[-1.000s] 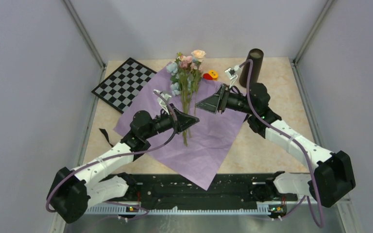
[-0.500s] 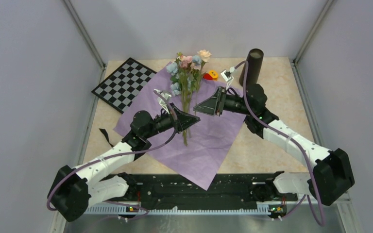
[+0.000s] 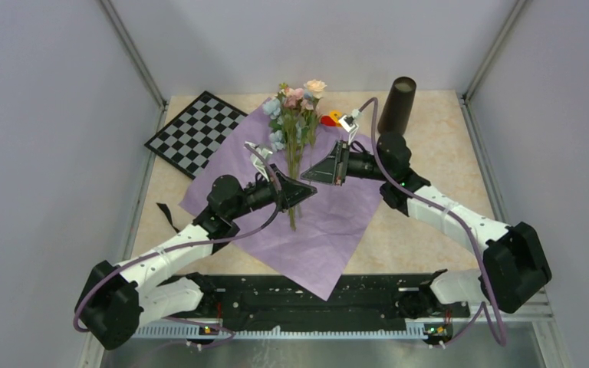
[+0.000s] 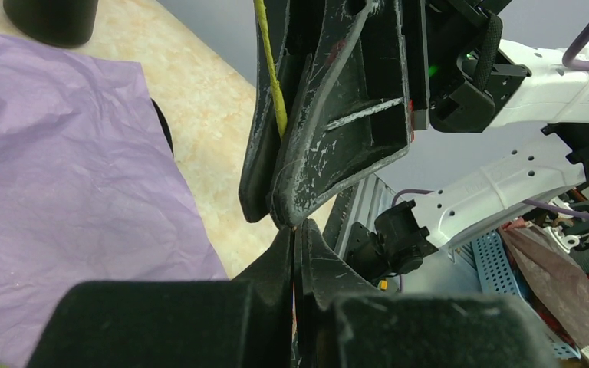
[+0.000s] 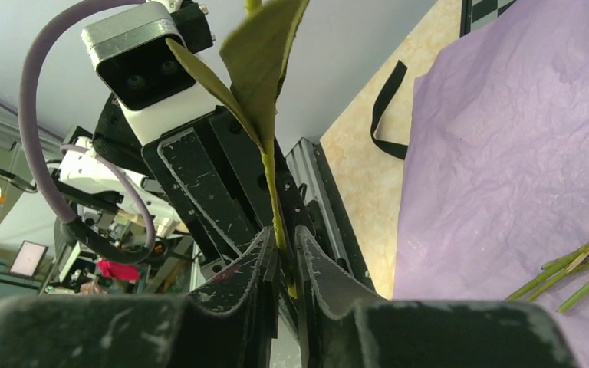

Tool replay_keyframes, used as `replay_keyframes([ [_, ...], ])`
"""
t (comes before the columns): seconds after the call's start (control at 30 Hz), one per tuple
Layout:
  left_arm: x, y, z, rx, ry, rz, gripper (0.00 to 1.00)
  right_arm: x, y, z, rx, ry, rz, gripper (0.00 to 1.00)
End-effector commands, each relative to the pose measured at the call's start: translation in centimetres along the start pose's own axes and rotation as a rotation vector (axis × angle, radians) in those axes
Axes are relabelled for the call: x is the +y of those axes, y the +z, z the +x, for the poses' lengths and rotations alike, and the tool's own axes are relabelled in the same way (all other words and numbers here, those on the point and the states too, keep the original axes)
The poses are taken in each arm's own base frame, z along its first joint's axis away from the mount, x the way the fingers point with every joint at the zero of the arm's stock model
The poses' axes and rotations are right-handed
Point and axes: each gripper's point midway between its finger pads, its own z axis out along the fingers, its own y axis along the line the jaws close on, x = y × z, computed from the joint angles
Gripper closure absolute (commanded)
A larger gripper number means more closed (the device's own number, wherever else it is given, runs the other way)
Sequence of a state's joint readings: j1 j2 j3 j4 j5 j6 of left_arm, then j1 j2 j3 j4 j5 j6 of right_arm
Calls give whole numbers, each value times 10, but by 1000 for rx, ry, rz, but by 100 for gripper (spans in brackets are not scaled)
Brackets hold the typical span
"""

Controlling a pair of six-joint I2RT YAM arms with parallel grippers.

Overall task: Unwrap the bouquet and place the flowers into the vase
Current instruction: Pick up the fake flower from the wrapping paper.

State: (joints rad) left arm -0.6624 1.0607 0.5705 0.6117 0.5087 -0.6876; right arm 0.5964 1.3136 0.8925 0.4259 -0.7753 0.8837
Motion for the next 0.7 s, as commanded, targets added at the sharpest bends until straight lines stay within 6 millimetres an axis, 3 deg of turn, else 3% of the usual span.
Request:
replay_keyframes([
  [0.0, -15, 2, -16, -36, 20, 38, 100, 31, 5, -19, -24, -103, -78, 89],
  [0.13, -11, 5, -14, -13, 0, 16, 98, 25, 4, -23, -43, -130, -33, 100],
  [0.27, -7, 8, -12, 34, -2, -15, 83, 22, 1, -31, -84, -168, 15, 100],
  [0.33, -3, 8, -12, 40, 4, -34, 67, 25, -3, -36, -104, -198, 36, 100],
  [0.47, 0, 6, -13, 53, 33, -62, 20, 22, -14, -49, -152, -274, 137, 100],
  [0.53, 2, 1, -12, 79, 62, -86, 3, 19, -23, -57, -179, -320, 214, 100],
  [0.67, 6, -16, -23, 115, 138, -173, 1, 2, -47, -76, -215, -418, 426, 100],
])
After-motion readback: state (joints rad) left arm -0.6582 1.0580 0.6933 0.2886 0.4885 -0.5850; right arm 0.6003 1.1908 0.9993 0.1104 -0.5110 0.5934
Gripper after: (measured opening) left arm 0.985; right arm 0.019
